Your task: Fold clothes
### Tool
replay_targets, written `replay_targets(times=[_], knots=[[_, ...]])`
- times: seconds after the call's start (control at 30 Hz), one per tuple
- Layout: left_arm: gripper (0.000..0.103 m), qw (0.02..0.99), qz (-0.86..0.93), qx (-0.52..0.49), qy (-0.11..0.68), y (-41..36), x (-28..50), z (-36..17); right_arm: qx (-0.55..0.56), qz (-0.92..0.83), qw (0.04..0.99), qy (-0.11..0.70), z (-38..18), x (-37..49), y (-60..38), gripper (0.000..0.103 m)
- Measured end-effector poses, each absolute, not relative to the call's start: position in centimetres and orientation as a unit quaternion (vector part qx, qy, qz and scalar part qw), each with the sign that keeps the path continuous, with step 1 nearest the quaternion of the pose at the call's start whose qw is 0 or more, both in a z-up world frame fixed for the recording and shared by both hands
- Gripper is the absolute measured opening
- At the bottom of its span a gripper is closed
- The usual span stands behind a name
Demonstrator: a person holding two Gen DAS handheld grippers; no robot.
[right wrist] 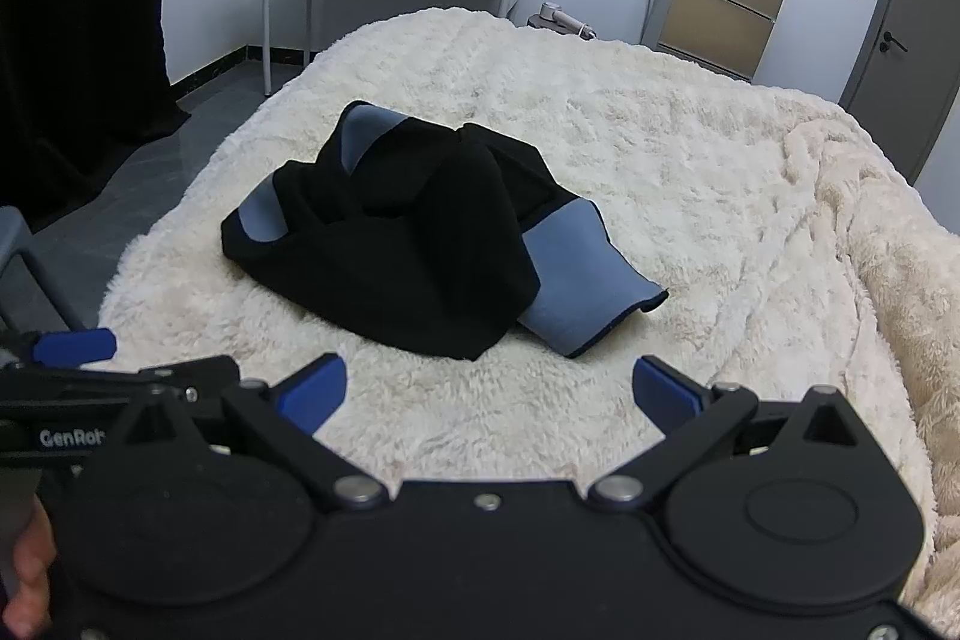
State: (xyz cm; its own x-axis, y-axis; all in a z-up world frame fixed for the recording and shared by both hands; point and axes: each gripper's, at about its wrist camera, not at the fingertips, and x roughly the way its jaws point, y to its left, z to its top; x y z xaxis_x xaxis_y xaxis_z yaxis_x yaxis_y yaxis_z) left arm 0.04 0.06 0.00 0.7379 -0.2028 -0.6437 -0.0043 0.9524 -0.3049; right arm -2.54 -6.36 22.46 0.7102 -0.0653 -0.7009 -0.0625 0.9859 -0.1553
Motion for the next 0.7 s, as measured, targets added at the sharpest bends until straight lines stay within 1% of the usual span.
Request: replay_targets(times=[0.13, 0.43, 0.7], knots=[[0.103, 0.92, -0.055, -0.155, 0.355, 0.4, 0.5, -0.1, -0.085, 0.0, 0.92, 0.382, 22.1, -2.3, -5.8, 0.103], [0.103, 0.922, -0.05, -0.145, 0.356, 0.1, 0.3, 0.0, -0.087, 0.0, 0.92, 0.382, 21.8, -2.1, -4.5, 0.103], [0.103, 0.922, -0.051, -0.146, 0.355, 0.5, 0.1, -0.6, -0.077, 0.006, 0.921, 0.382, 22.0, -2.4, -6.2, 0.103]])
